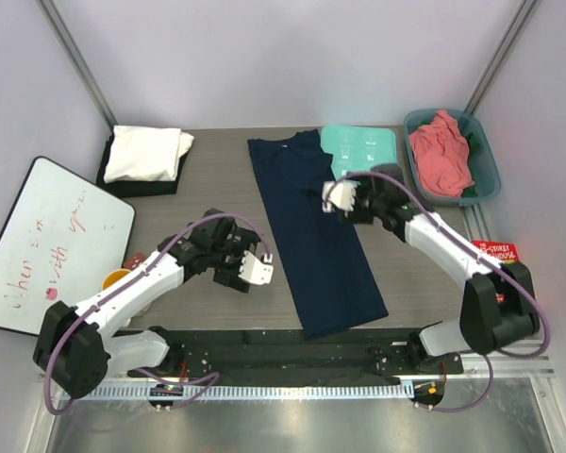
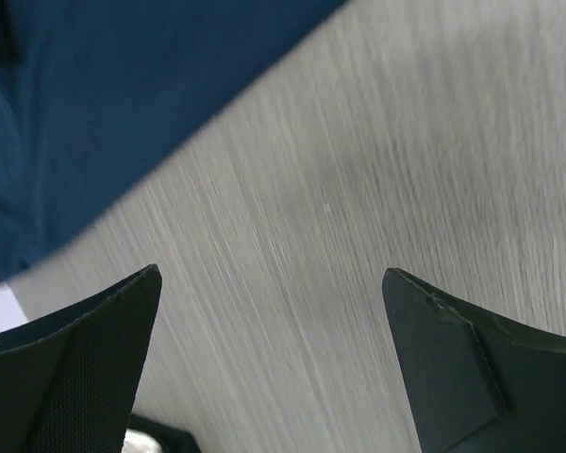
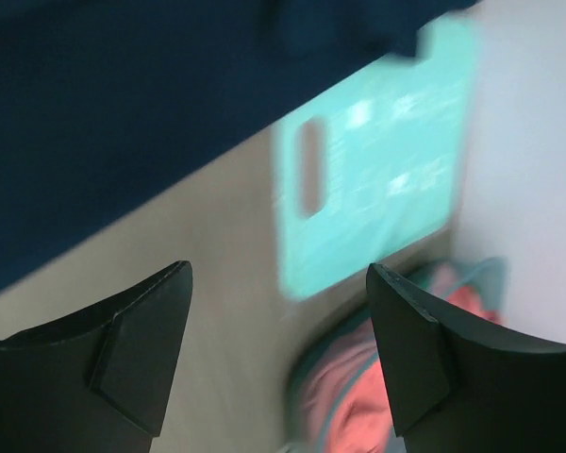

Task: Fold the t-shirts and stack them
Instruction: Rotate the tshirt 90 degrees

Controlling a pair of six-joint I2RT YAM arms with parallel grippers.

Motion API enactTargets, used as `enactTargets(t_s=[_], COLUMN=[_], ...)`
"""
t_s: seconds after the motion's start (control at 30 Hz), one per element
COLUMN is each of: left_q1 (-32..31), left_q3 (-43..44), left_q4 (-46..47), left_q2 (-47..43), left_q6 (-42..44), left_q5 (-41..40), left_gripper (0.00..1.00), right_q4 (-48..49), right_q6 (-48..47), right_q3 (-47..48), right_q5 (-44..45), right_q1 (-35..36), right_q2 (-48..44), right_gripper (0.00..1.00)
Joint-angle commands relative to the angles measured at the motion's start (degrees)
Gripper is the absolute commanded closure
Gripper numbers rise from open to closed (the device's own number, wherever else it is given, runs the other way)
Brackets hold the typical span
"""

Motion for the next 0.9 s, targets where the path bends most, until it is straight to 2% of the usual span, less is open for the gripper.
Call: enactTargets(t_s=[0.0, 0.03, 0.13, 0.3, 0.37, 0.43, 0.57, 0.6, 0.63, 0.73, 0.87], left_q1=[-5.12, -7.05, -11.09, -14.27, -15.94, -16.21, -16.21, -16.30, -16.64, -17.52, -18.76], left_q3=[0.10, 0.10, 0.27, 1.68, 2.29, 4.13, 4.58, 5.71, 6.59, 8.89, 9.06], left_q4=[2.34, 2.69, 3.57, 4.54, 7.94, 10.85, 25.85, 27.12, 27.56, 28.62, 30.55], left_q2=[0.87, 1.31, 3.24, 8.15, 10.27, 13.26, 15.19, 15.81, 17.12, 19.06, 22.12], left_q6=[4.54, 4.63, 4.89, 3.84, 0.52, -6.95, -21.09, -23.47, -27.93, -30.87, -30.79], left_q5=[0.50, 0.50, 1.28, 4.80, 2.44, -0.02, -3.71, -3.90, -3.99, -4.07, -4.16], left_gripper=[0.00, 0.00, 0.00, 0.00, 0.00, 0.00, 0.00, 0.02, 0.10, 0.14, 0.03], right_q4=[-13.89, -15.04, -19.96, -23.41, -22.09, -20.77, -18.22, -17.26, -16.90, -14.80, -10.75], right_q6=[-16.90, -21.28, -26.85, -26.35, -22.15, -19.76, -16.24, -15.27, -15.00, -13.08, -10.17], right_q3=[-13.16, -14.76, -18.63, -20.58, -20.40, -20.23, -20.84, -21.19, -21.19, -21.89, -22.69], right_q5=[-5.00, -5.52, -7.10, -8.52, -8.69, -8.08, -5.01, -4.04, -3.43, -0.71, 2.55], right_q1=[-3.52, -4.14, -5.46, -5.73, -5.73, -5.73, -5.81, -5.73, -5.73, -5.81, -6.51], right_q2=[-10.98, -13.11, -18.83, -21.66, -21.66, -21.75, -23.32, -23.50, -23.59, -23.94, -23.50], right_gripper=[0.21, 0.21, 0.21, 0.23, 0.24, 0.25, 0.28, 0.28, 0.28, 0.29, 0.29])
